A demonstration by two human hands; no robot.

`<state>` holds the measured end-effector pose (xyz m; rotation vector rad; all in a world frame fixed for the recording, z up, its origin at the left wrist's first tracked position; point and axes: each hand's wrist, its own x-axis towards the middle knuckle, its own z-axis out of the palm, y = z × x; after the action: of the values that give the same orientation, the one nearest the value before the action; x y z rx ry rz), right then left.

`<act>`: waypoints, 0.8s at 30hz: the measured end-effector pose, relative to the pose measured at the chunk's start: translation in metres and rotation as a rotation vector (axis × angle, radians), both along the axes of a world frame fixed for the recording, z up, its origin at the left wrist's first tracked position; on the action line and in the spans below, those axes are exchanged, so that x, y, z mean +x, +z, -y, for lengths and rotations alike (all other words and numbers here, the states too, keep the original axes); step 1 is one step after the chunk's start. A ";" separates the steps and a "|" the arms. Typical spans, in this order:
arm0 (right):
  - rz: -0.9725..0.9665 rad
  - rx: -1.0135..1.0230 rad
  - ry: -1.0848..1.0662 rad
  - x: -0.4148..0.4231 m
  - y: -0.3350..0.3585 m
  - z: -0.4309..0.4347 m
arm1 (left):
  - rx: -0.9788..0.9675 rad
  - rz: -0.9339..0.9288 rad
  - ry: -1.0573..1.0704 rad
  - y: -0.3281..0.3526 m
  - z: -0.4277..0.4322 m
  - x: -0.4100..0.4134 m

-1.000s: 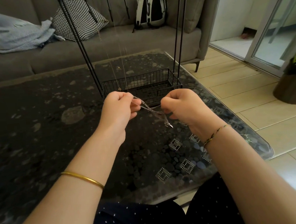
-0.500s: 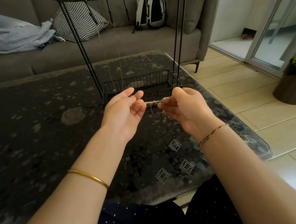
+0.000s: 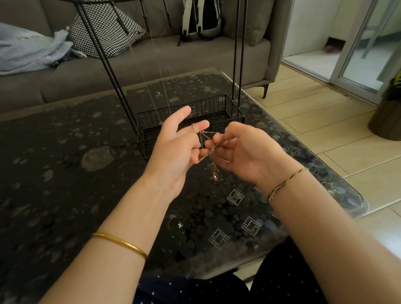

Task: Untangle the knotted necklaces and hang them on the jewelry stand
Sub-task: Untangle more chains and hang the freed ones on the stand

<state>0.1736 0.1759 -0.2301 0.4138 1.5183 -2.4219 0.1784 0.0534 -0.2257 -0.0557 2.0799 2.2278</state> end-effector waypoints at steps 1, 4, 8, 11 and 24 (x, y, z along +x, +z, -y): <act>0.007 -0.026 -0.014 0.000 0.001 -0.001 | -0.004 -0.006 0.003 -0.001 0.000 0.000; -0.036 0.130 -0.065 0.000 0.002 -0.004 | 0.002 -0.029 0.049 -0.002 0.002 -0.002; -0.191 0.759 0.007 0.002 -0.003 -0.002 | 0.149 -0.004 0.160 -0.002 0.006 -0.005; -0.194 0.792 -0.019 0.000 -0.005 0.001 | 0.295 0.061 0.198 0.000 0.008 -0.005; -0.233 0.118 -0.288 -0.001 0.005 -0.005 | -0.560 0.049 -0.050 -0.010 0.005 0.001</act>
<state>0.1724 0.1808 -0.2253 0.4100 1.8169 -2.6863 0.1790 0.0486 -0.2360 -0.0943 2.5677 1.5350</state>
